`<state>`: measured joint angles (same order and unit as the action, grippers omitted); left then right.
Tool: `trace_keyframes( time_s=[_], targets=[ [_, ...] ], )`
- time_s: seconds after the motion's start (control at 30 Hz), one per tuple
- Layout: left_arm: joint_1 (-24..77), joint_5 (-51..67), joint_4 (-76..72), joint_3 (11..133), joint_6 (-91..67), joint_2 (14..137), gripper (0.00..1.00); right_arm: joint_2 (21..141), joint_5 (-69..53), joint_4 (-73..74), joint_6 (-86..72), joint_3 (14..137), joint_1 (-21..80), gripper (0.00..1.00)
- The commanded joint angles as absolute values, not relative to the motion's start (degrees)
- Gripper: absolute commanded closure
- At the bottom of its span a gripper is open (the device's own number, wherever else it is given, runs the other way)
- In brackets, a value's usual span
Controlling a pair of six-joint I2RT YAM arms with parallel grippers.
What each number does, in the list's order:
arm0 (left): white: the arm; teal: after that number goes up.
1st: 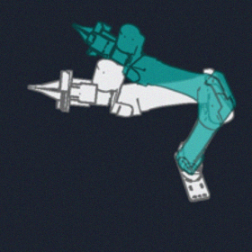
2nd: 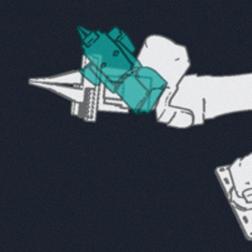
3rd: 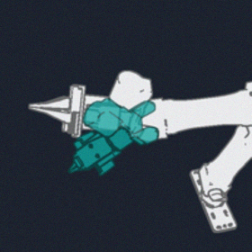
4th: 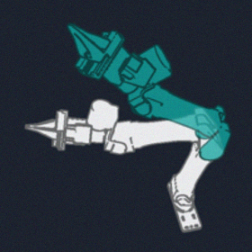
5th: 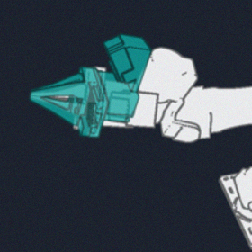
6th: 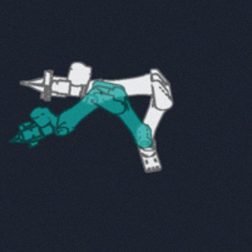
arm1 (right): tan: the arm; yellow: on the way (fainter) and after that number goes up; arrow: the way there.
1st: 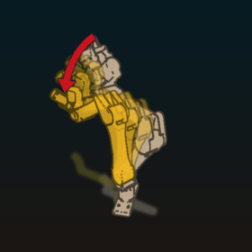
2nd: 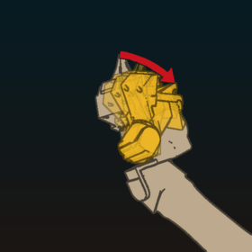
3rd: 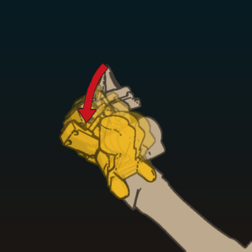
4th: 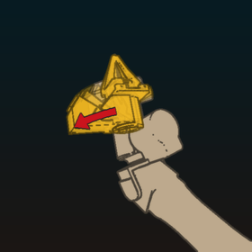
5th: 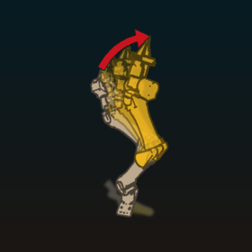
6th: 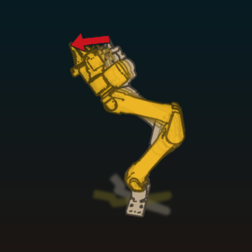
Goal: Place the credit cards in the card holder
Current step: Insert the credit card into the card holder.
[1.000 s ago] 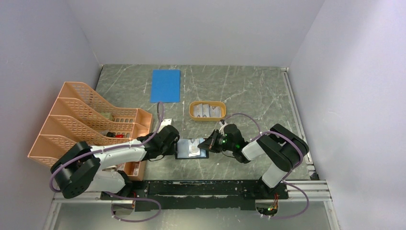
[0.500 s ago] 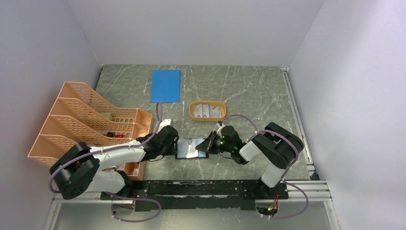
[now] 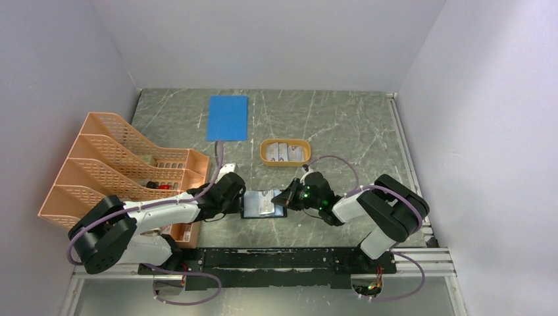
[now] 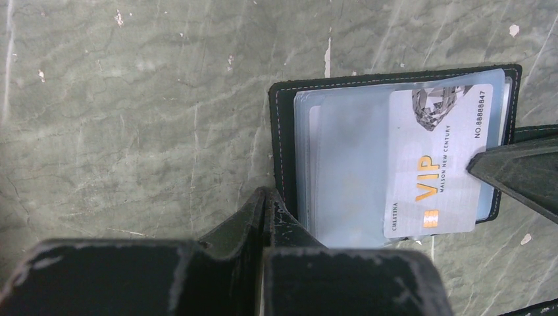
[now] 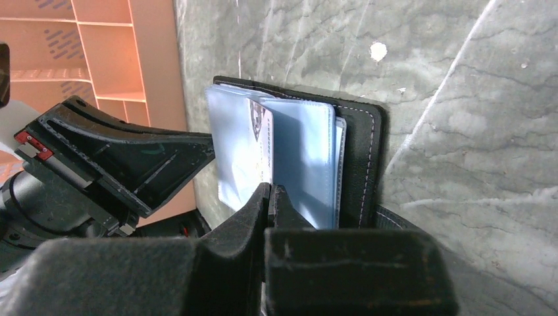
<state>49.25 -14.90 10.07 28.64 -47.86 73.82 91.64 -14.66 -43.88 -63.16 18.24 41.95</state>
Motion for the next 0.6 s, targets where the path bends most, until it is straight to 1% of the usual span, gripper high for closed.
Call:
trace_keyframes(
  time_s=[0.0,0.57],
  targets=[
    [49.48,-10.54,14.85,25.81,-48.44,75.68,0.95,91.01,-12.07,-42.60,-61.97,17.28,41.71,1.00],
    [49.48,-10.48,14.70,25.05,-49.03,74.95,0.95,91.69,-11.69,-45.54,-62.73,15.95,41.60,1.00]
  ],
)
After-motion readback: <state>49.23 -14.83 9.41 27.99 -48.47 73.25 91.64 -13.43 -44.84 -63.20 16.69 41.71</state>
